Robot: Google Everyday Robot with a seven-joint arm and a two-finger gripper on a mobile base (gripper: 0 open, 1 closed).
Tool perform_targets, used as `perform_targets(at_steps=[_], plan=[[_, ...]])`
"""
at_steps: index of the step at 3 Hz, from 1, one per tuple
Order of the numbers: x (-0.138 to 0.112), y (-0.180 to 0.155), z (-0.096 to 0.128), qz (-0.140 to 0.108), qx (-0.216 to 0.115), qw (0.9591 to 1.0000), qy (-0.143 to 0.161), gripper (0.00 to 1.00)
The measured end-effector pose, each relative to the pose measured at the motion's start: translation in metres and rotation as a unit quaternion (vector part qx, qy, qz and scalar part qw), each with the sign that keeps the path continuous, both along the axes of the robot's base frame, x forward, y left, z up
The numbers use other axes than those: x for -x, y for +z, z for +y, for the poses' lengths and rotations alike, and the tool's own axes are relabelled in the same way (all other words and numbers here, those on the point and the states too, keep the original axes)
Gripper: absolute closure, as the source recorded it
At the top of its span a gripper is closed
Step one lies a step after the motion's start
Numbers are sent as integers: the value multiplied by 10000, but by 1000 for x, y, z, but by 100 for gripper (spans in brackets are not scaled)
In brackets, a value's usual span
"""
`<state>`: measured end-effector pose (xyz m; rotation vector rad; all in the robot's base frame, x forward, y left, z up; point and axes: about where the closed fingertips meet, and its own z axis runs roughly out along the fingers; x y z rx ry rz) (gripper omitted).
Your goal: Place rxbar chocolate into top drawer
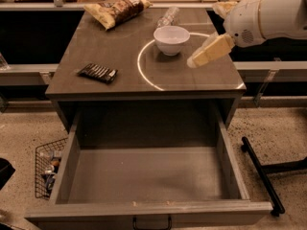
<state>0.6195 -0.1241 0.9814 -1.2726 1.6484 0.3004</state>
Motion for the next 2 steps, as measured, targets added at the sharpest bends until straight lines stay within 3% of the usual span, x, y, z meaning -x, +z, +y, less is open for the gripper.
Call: perform_targets(at_steps=[1,2], plan=[[0,-1,3,-2,-25,10000,20,0],[-3,-11,24,-21,-213,9996,158,0]])
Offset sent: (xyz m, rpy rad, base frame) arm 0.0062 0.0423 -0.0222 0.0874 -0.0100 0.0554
